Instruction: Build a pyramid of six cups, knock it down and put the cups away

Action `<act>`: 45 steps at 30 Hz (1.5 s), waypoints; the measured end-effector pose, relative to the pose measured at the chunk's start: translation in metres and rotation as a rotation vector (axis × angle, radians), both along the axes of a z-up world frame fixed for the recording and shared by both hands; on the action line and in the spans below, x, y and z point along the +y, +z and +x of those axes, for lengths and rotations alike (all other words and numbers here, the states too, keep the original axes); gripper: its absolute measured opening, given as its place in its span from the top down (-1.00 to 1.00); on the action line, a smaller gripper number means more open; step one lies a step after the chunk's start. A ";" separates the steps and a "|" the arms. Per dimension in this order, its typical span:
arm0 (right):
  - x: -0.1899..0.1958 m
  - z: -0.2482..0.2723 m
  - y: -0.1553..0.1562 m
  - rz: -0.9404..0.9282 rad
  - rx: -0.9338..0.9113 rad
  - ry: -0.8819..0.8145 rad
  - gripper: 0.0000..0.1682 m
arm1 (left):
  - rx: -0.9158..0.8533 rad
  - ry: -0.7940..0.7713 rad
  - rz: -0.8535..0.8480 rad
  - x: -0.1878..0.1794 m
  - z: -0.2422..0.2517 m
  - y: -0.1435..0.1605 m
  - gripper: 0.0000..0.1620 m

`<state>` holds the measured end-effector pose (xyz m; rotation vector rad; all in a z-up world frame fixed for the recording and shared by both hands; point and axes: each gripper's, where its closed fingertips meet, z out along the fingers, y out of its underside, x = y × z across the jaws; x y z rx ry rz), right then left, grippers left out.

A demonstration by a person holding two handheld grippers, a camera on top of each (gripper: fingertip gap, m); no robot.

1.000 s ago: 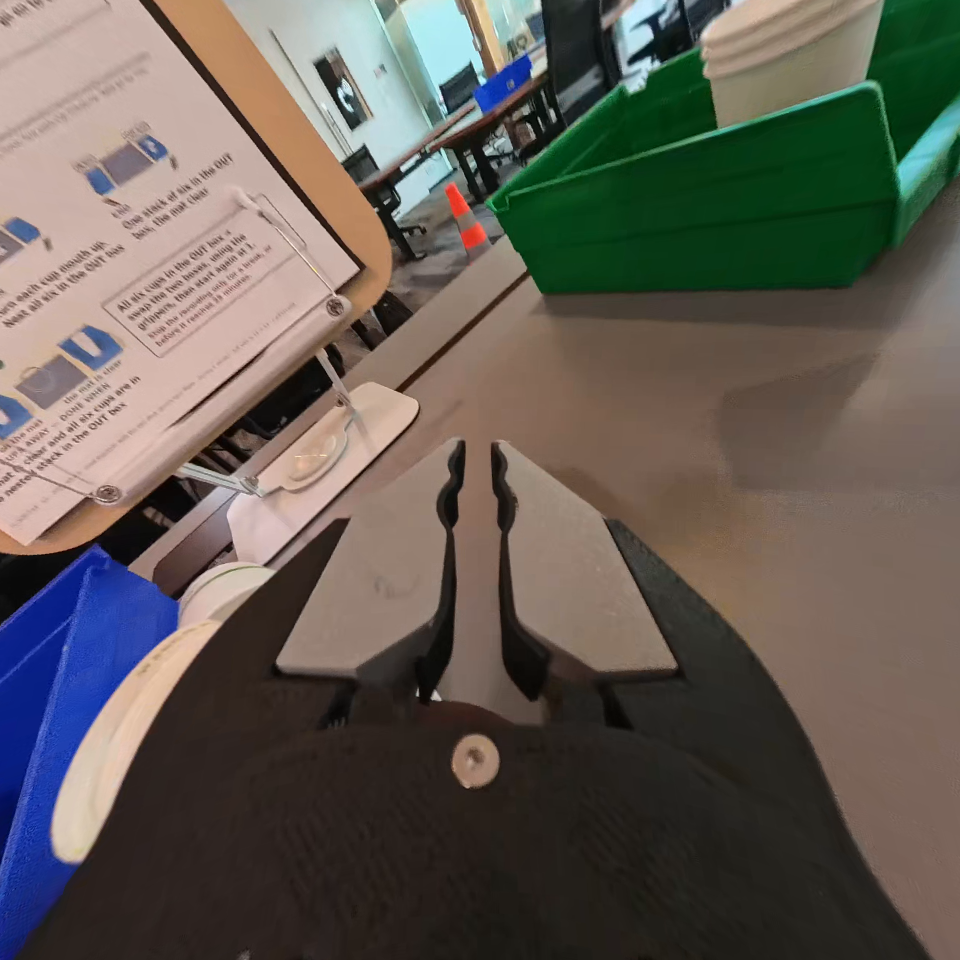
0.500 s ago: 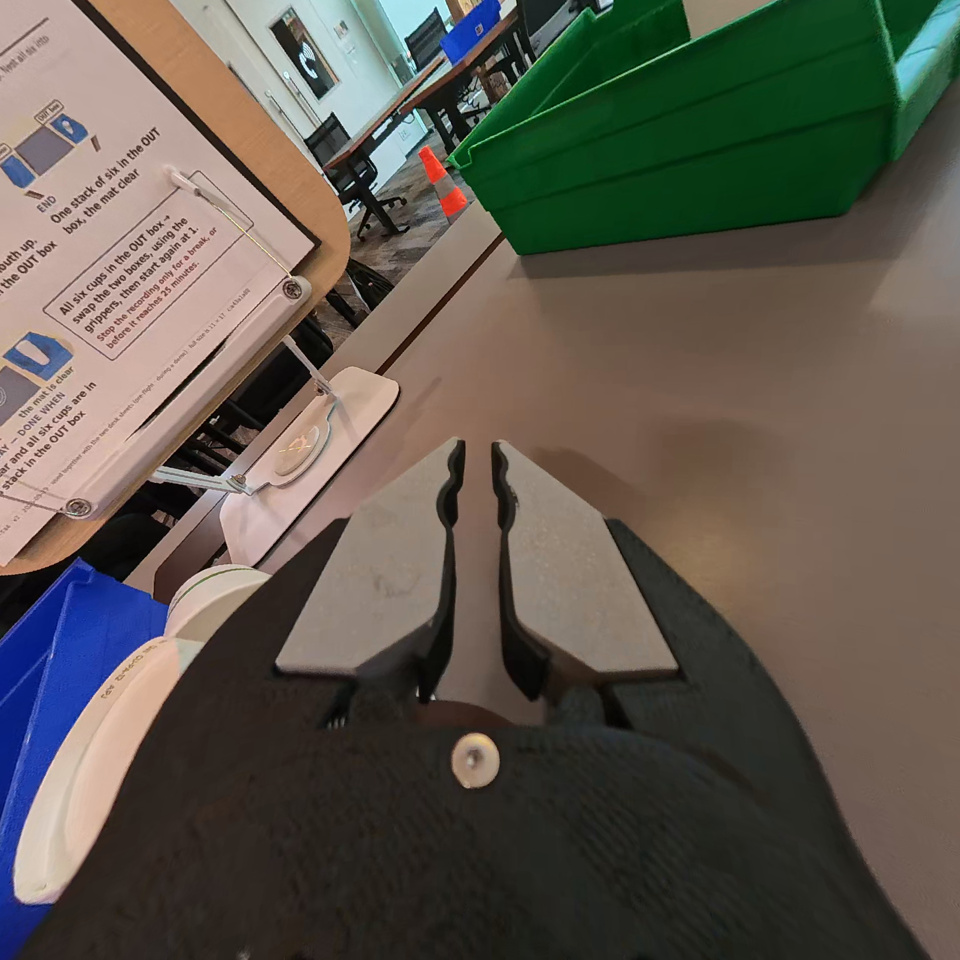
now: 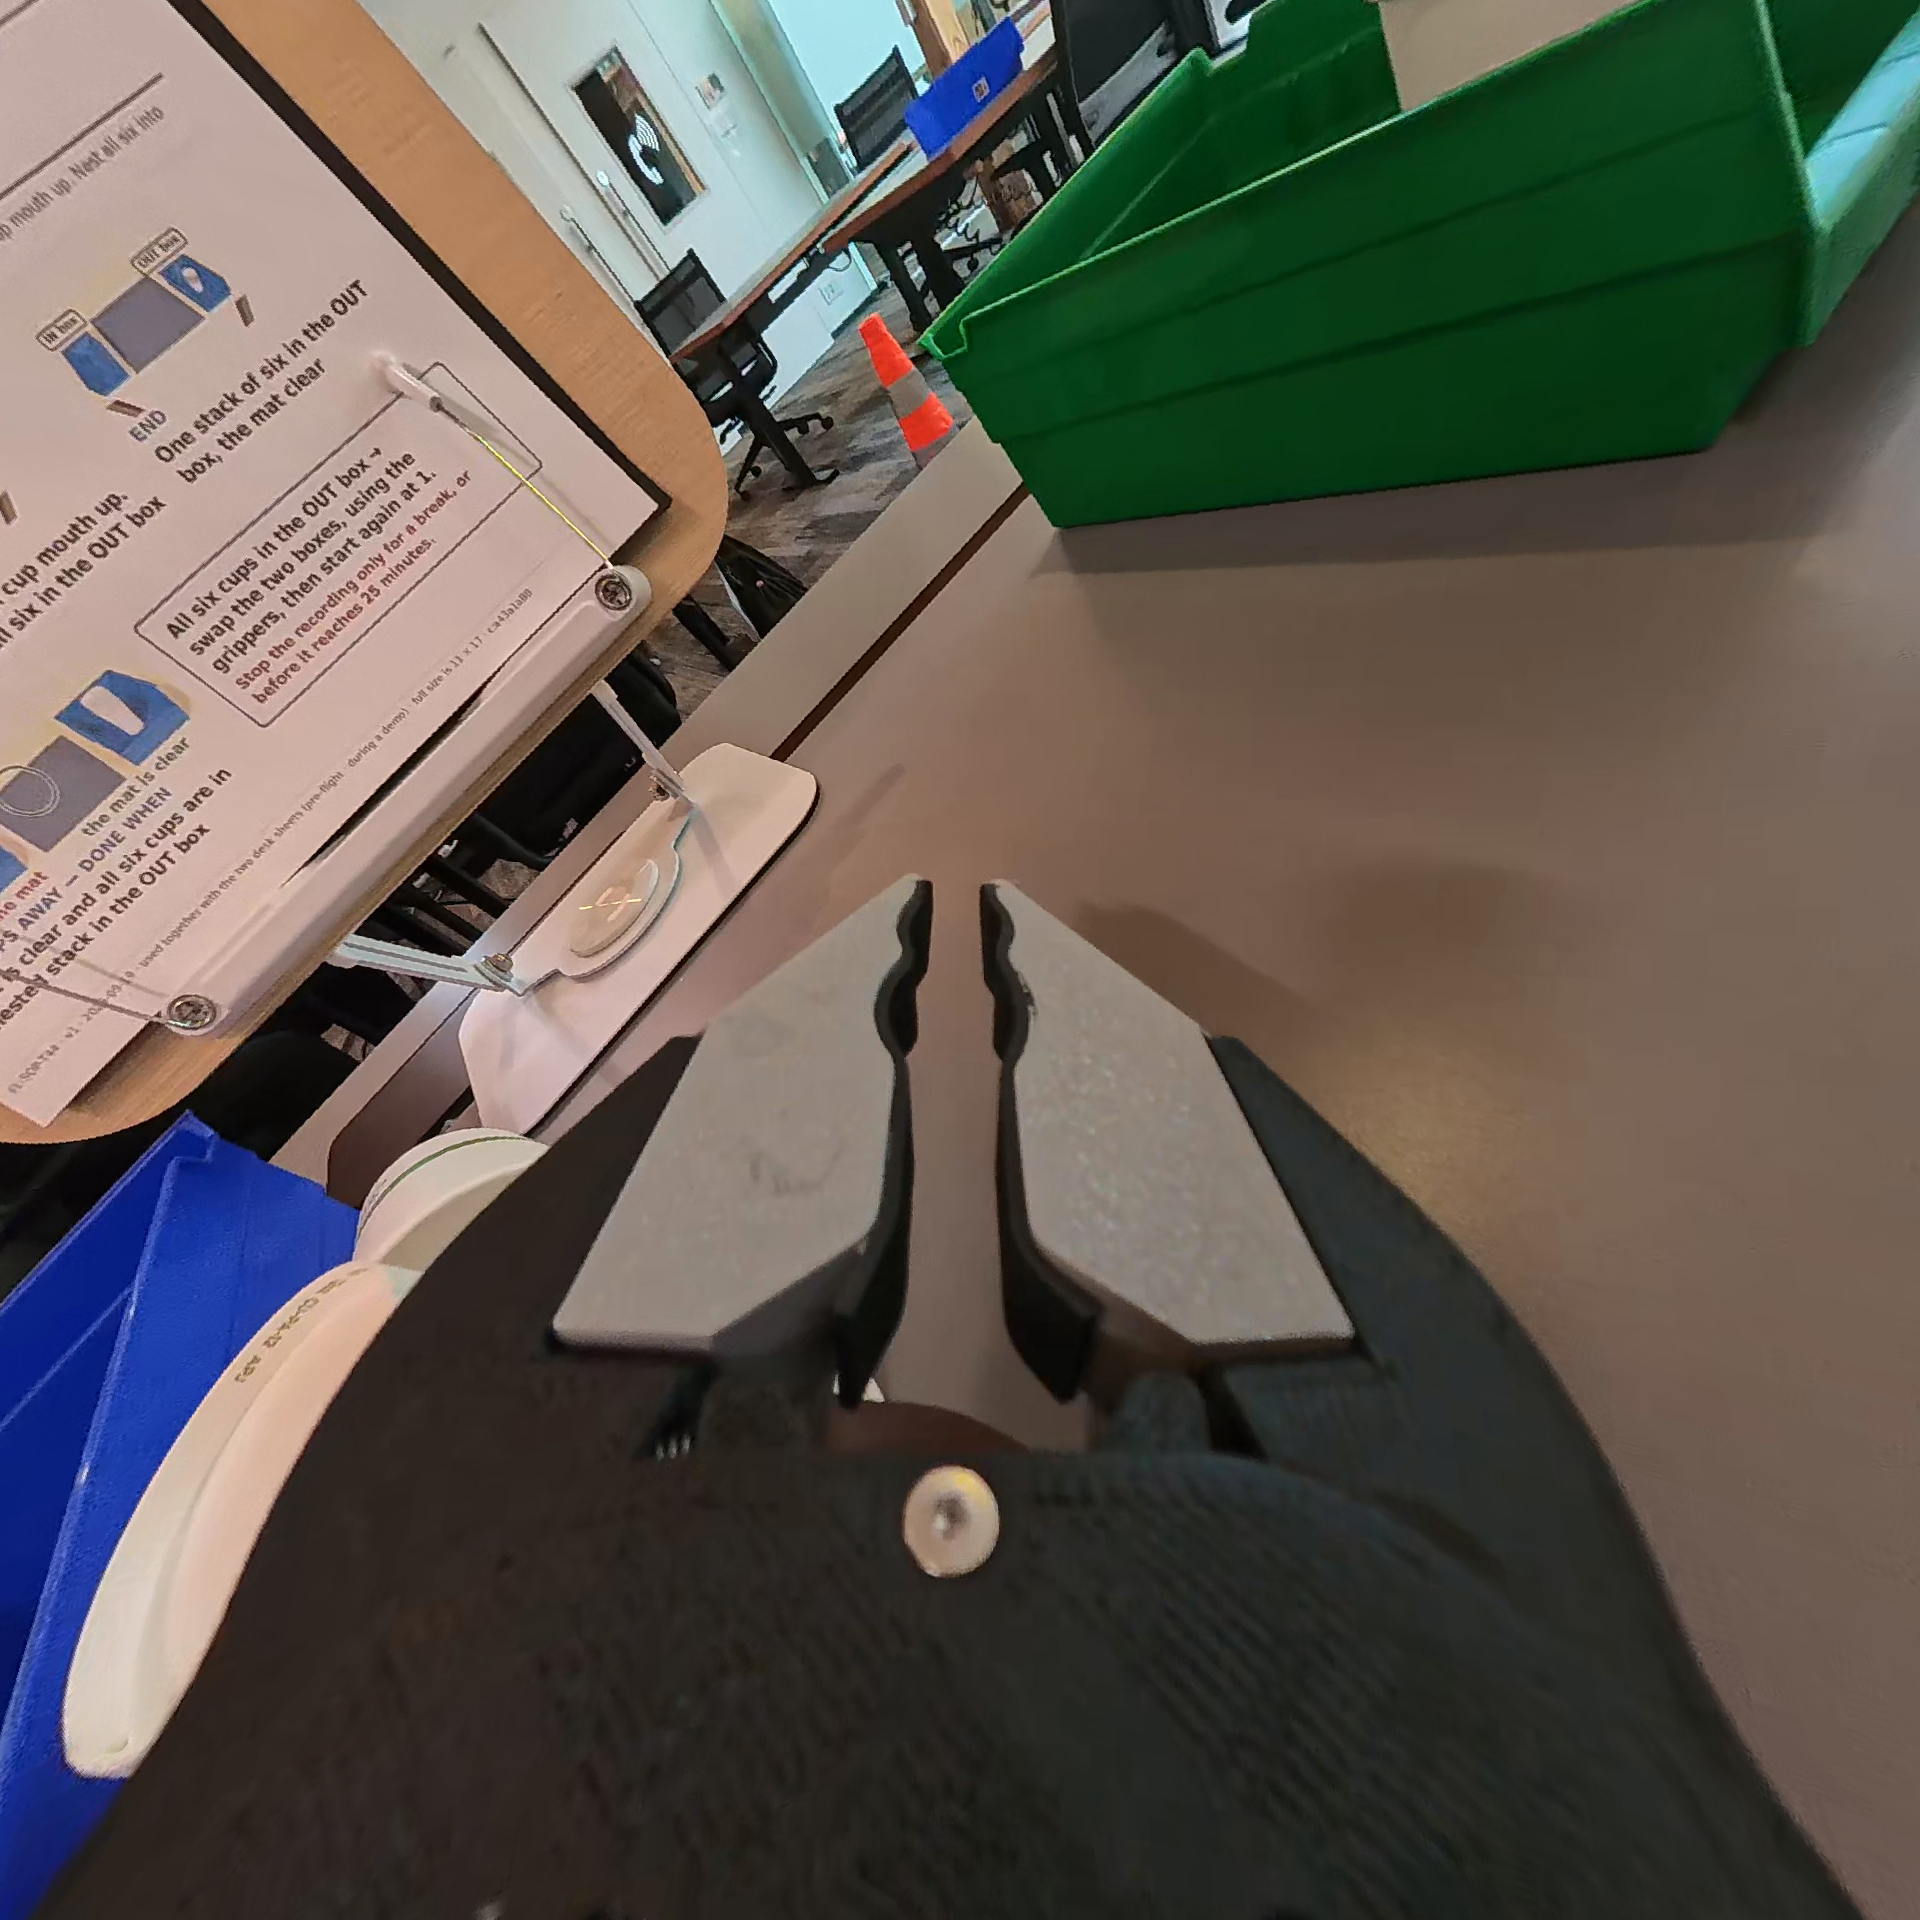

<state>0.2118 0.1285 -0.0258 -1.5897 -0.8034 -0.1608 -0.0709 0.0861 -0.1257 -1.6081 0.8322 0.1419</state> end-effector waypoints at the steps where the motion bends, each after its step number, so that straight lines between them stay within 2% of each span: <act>1: 0.000 0.000 0.001 0.006 0.005 0.000 0.99 | -0.001 0.000 -0.001 0.000 0.000 0.000 0.92; 14: -0.006 -0.002 0.018 0.069 0.067 0.024 1.00 | 0.004 0.000 -0.008 0.000 0.000 -0.002 0.92; 22: -0.027 -0.048 0.020 0.033 0.147 0.190 0.99 | 0.008 -0.005 -0.021 0.000 0.002 -0.005 0.92; 26: -0.058 -0.116 0.006 -0.037 0.266 0.476 1.00 | 0.020 -0.052 -0.059 -0.003 0.011 -0.016 0.88; 29: -0.067 -0.155 -0.025 -0.131 0.235 0.559 1.00 | -0.004 -0.106 -0.124 -0.008 0.022 -0.026 0.83; 31: -0.069 -0.170 -0.043 -0.154 0.169 0.580 0.89 | -0.020 -0.105 -0.149 -0.009 0.024 -0.028 0.71; 34: -0.063 -0.170 -0.054 -0.130 0.081 0.534 0.84 | -0.051 -0.065 -0.116 -0.005 0.019 -0.017 0.48; 39: -0.058 -0.163 -0.051 -0.131 0.122 0.524 0.84 | -0.093 -0.038 -0.024 -0.008 0.002 0.018 0.49; 42: -0.055 -0.157 -0.047 -0.136 0.164 0.523 0.85 | -0.081 -0.123 -0.127 -0.023 -0.001 0.017 0.49; 45: -0.054 -0.155 -0.047 -0.155 0.192 0.528 0.85 | -0.092 -0.114 -0.128 -0.027 -0.019 0.027 0.52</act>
